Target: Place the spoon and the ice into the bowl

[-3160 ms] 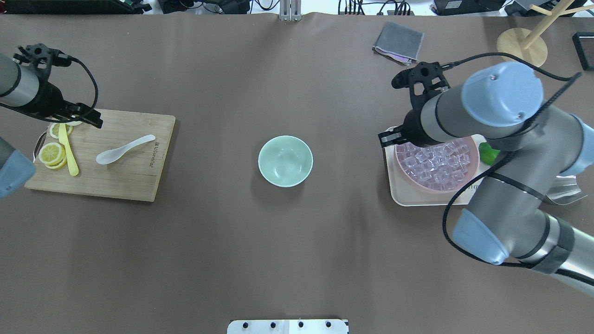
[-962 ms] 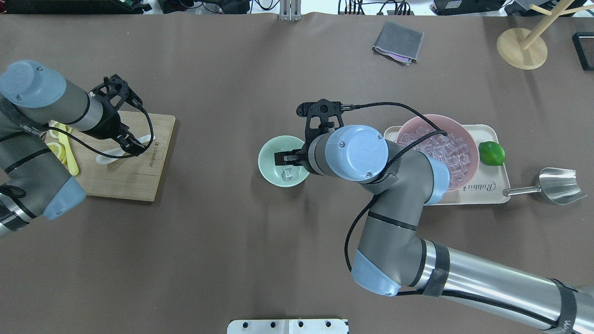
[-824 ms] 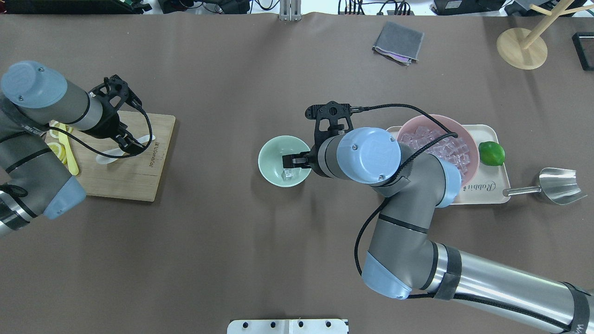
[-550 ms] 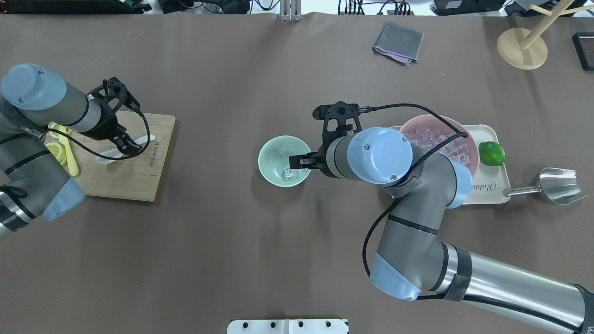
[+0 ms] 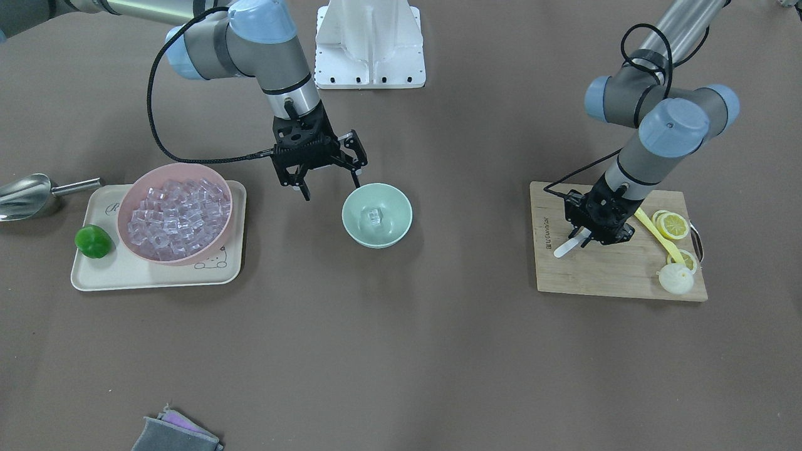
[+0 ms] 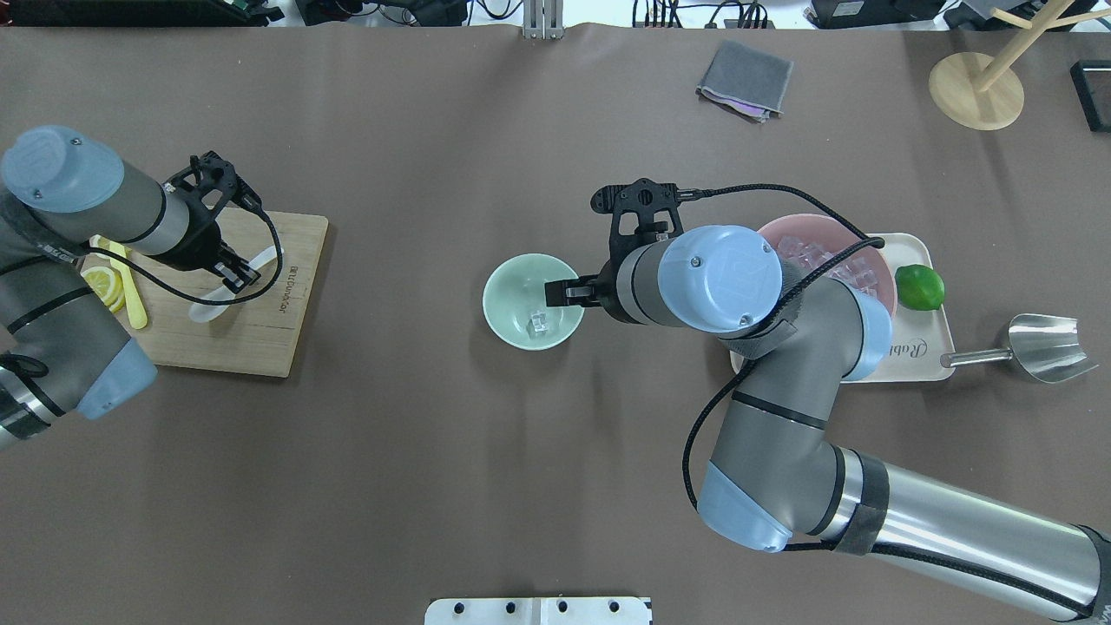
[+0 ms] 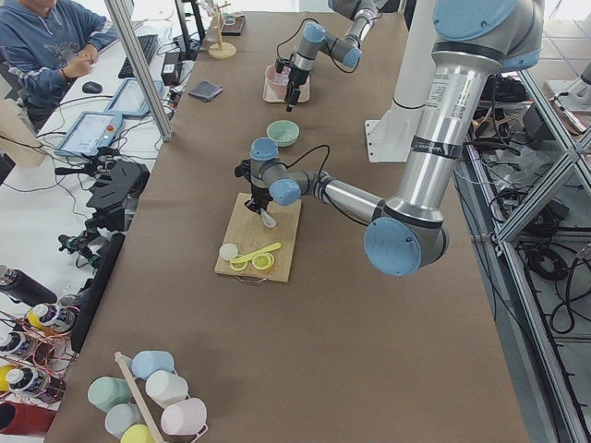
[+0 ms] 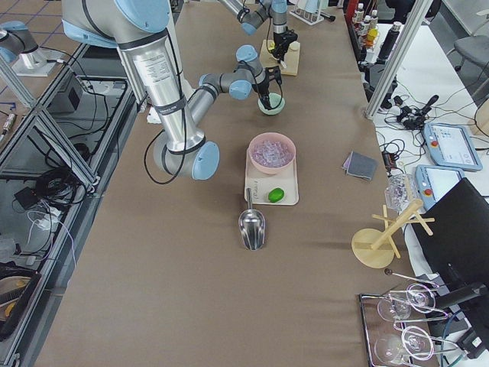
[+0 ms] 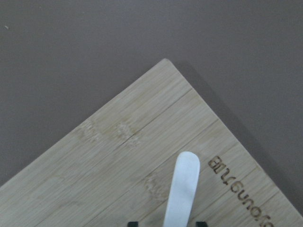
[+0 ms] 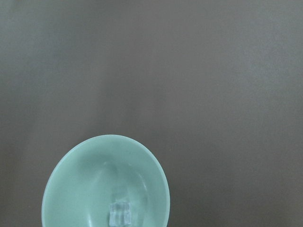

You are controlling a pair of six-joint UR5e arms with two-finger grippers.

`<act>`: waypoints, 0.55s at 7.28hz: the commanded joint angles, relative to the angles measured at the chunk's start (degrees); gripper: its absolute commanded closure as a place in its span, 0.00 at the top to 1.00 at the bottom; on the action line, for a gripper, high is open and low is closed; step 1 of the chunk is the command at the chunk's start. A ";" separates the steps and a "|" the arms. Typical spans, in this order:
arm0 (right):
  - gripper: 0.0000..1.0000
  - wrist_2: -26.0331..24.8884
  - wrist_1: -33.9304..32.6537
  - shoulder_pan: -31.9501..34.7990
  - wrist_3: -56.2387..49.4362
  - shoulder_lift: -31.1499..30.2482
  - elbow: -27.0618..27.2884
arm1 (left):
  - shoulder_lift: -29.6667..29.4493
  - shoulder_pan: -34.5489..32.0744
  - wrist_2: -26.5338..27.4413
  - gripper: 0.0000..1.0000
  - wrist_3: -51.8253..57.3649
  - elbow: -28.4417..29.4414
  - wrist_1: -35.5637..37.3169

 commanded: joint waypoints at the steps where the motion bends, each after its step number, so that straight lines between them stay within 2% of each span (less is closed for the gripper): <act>1: 1.00 0.39 0.11 0.73 0.00 0.00 0.02 | 0.02 0.06 -0.23 0.00 -0.53 -0.21 0.08; 2: 1.00 1.35 0.11 1.34 0.00 0.08 0.19 | -0.42 0.06 -0.23 0.00 -1.31 -0.74 0.61; 3: 1.00 4.15 -0.58 3.79 -0.18 -0.35 2.11 | -1.38 0.06 -2.93 0.00 -1.84 -1.18 0.70; 4: 1.00 11.66 -0.85 9.12 -4.27 -4.70 5.00 | -3.22 -0.11 -4.17 0.00 -5.59 -1.27 0.70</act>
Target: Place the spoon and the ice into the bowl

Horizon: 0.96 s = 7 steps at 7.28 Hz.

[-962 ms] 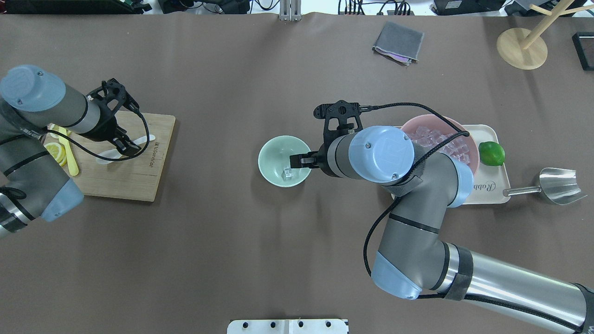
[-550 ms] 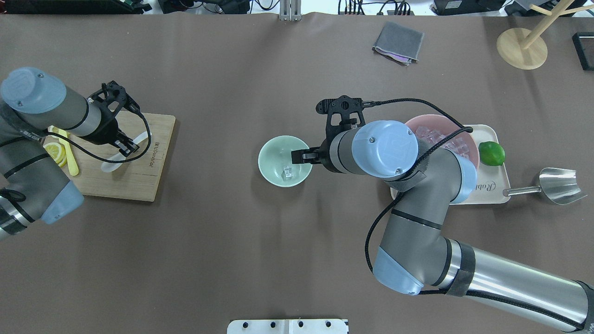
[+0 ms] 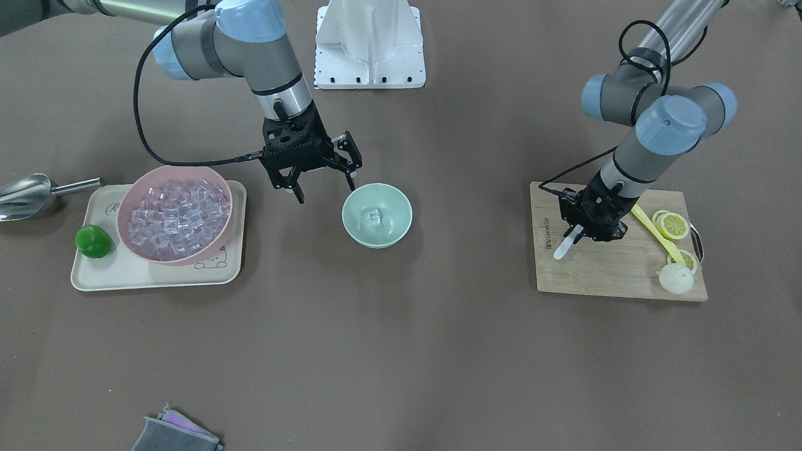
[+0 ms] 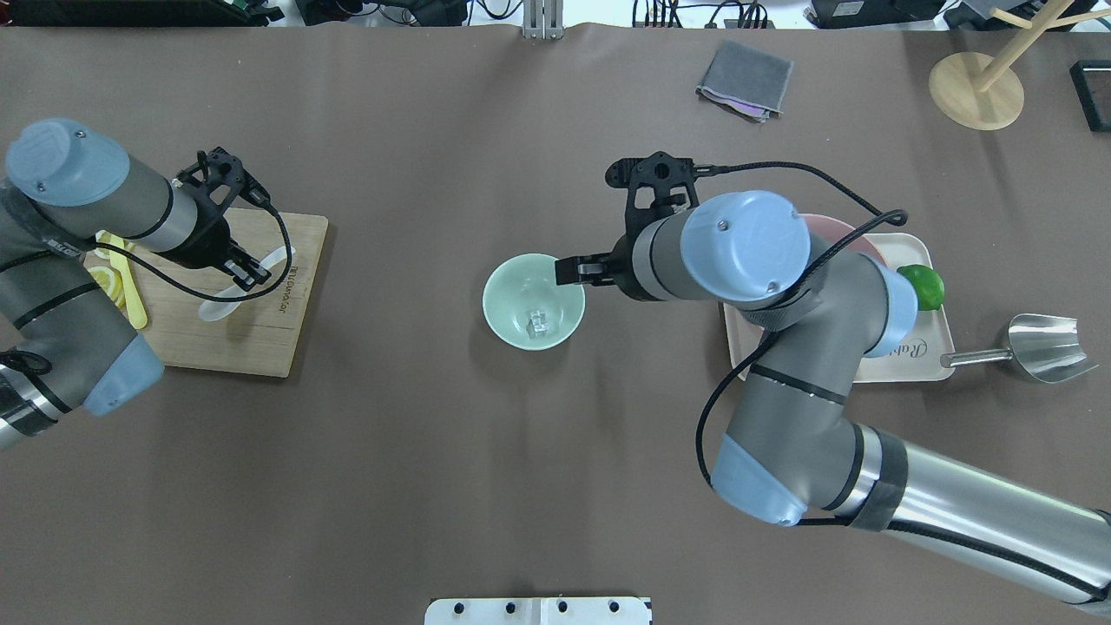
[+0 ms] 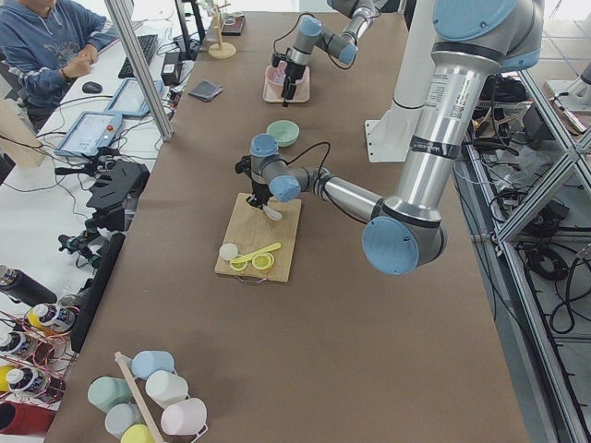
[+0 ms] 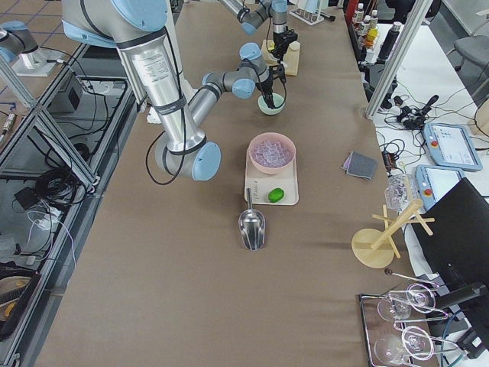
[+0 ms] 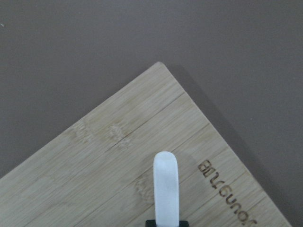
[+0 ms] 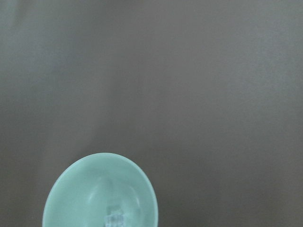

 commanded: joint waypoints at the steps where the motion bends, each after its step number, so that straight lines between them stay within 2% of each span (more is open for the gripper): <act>1: 1.00 12.21 -0.35 10.28 -9.94 -7.63 4.99 | -5.18 -0.05 -1.84 0.00 -8.14 -0.20 0.19; 2: 1.00 16.61 -0.17 15.12 -15.67 -11.06 5.19 | -9.31 1.08 -1.84 0.00 -16.54 0.24 0.19; 3: 1.00 20.05 -0.17 19.17 -22.51 -14.23 4.84 | -14.13 5.18 -1.05 0.00 -24.89 1.29 1.32; 4: 1.00 22.78 -0.26 22.78 -26.67 -16.00 4.23 | -18.97 5.92 -0.44 0.00 -28.63 2.25 4.99; 5: 1.00 26.37 -0.26 26.21 -29.15 -17.41 2.92 | -23.63 9.14 3.49 0.00 -33.28 2.96 8.42; 6: 1.00 29.37 -0.26 29.03 -32.30 -19.68 2.73 | -27.15 11.70 6.22 0.00 -38.81 5.23 8.71; 7: 1.00 30.27 -0.26 30.36 -35.29 -21.45 2.47 | -28.93 12.59 6.34 0.00 -39.82 6.73 8.63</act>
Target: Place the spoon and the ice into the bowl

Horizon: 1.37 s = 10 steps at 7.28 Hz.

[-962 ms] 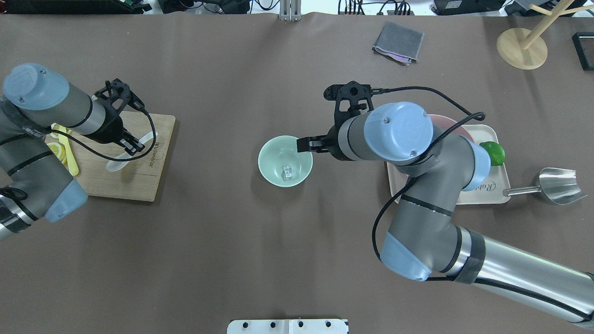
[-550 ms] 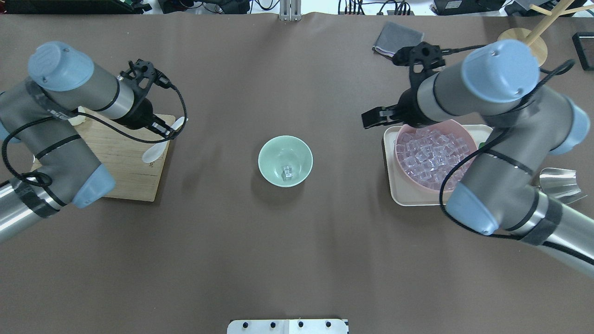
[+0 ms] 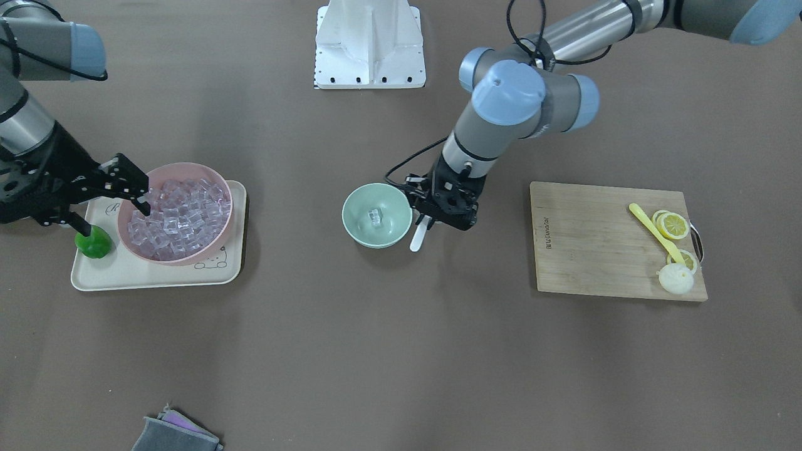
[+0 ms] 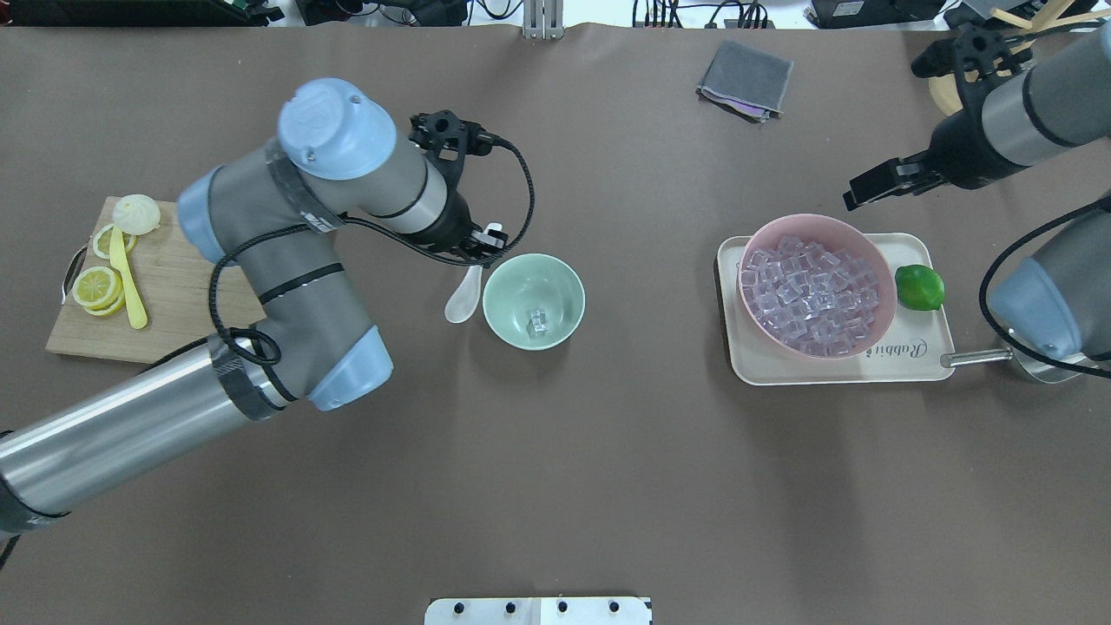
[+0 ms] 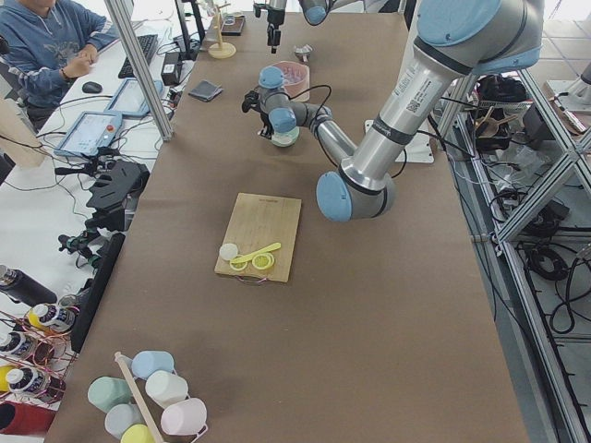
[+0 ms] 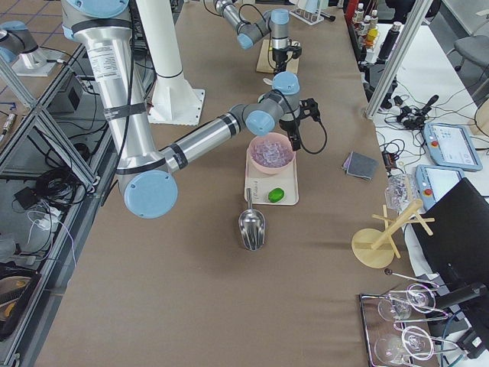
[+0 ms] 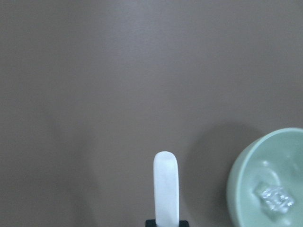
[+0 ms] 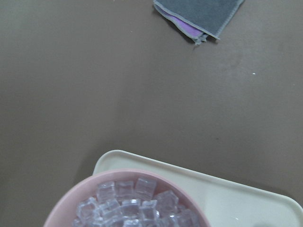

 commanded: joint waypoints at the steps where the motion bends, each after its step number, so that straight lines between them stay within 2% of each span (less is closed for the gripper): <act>1: 1.00 2.26 0.08 3.00 -4.95 -3.00 -0.79 | -5.32 2.56 3.10 0.00 -3.62 3.98 0.62; 2: 1.00 2.35 0.26 3.00 -4.96 -3.70 -0.79 | -5.77 2.74 4.77 0.00 -3.44 4.78 0.19; 3: 1.00 2.26 0.35 3.00 -4.96 -4.23 -0.70 | -5.60 2.74 4.88 0.57 -3.01 5.05 0.10; 4: 1.00 2.17 0.52 3.00 -4.96 -4.58 -0.61 | -5.69 2.74 4.88 0.97 -2.92 5.23 0.01; 6: 1.00 2.52 0.70 3.53 -4.96 -5.47 -0.17 | -3.94 1.00 4.79 0.97 -2.92 4.62 0.44; 7: 1.00 2.61 0.61 4.40 -5.05 -5.47 -0.43 | 0.77 -3.71 2.88 0.97 -2.22 1.39 0.62; 8: 1.00 2.70 0.52 5.19 -5.39 -6.07 -0.52 | 7.95 -8.11 -1.15 0.97 4.23 -2.90 0.88; 9: 1.00 2.61 0.26 6.85 -6.79 -7.30 -0.61 | 14.29 -12.50 -2.67 0.97 10.64 -6.34 1.32; 10: 1.00 2.61 -0.26 9.13 -11.50 -8.36 -1.14 | 17.48 -16.55 -3.81 0.97 16.45 -6.81 3.94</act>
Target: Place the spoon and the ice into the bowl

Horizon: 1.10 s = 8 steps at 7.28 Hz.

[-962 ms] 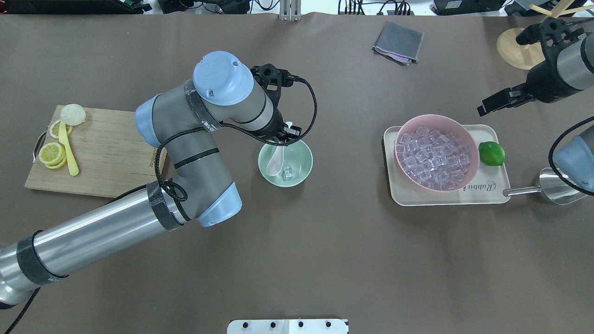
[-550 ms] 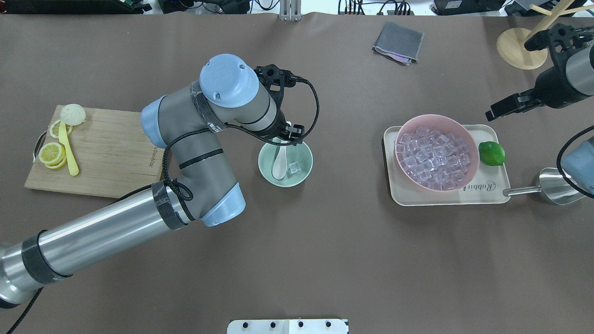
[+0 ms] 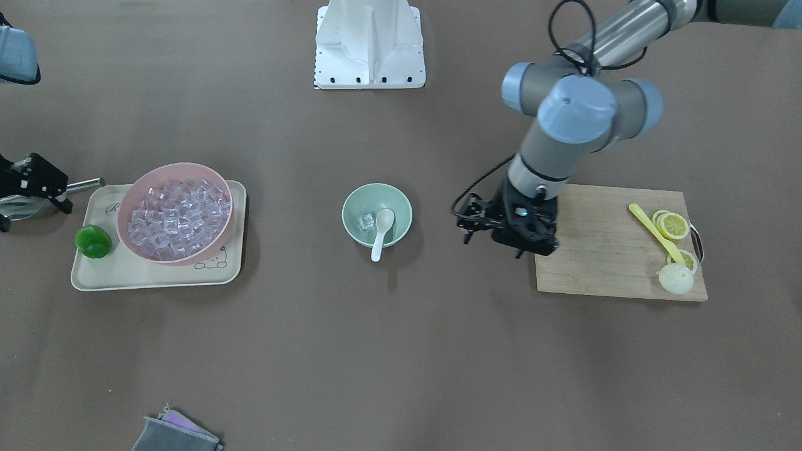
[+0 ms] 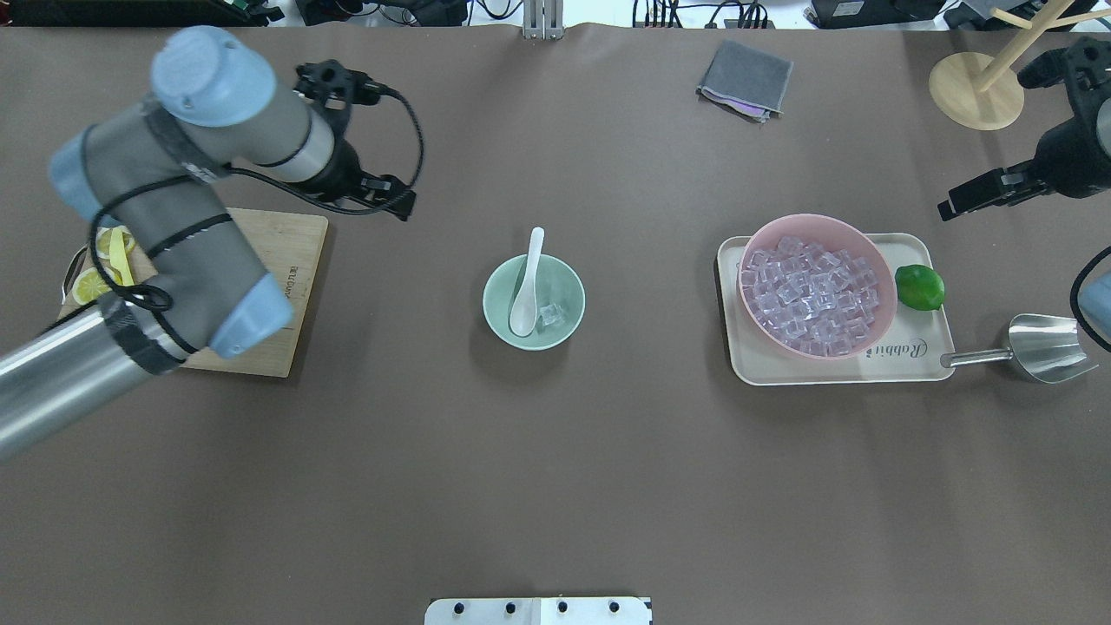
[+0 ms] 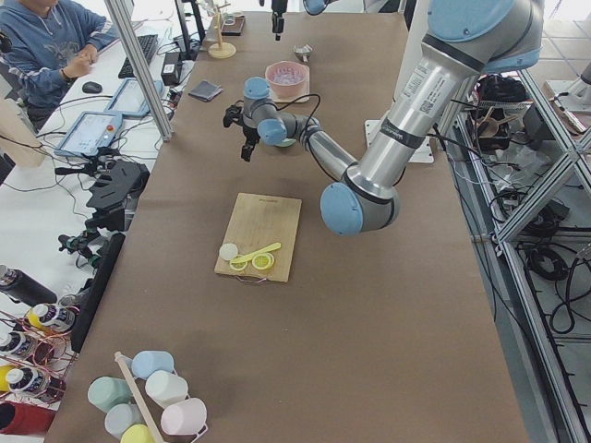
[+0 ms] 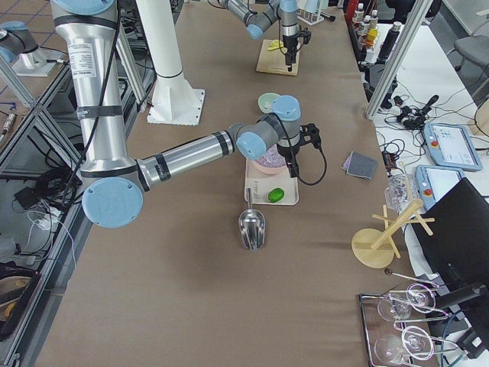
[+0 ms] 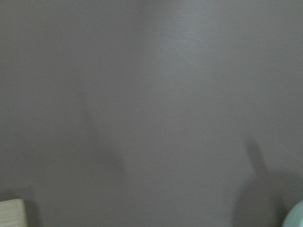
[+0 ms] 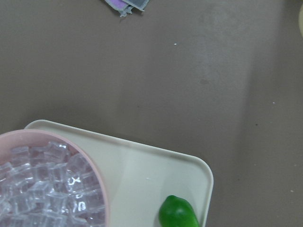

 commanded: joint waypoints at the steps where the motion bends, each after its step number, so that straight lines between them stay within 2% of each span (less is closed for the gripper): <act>1: 1.00 0.16 -0.34 4.45 -8.52 -1.74 -2.37 | 7.10 -10.39 -5.48 0.97 12.54 -2.79 6.21; 3: 1.00 1.91 -0.16 9.45 -17.83 -2.79 -6.24 | 17.18 -19.10 -10.24 0.97 21.41 -6.91 5.99; 5: 1.00 5.59 0.02 13.86 -25.15 -2.88 -10.55 | 26.92 -31.04 -19.87 0.98 33.37 -7.71 5.29; 6: 1.00 5.96 0.28 15.01 -25.78 -3.84 -11.00 | 31.68 -35.45 -21.06 0.98 37.95 -8.24 3.37; 8: 1.00 5.79 0.28 17.03 -29.63 -4.99 -12.58 | 33.05 -38.30 -20.45 0.98 38.88 -6.59 4.23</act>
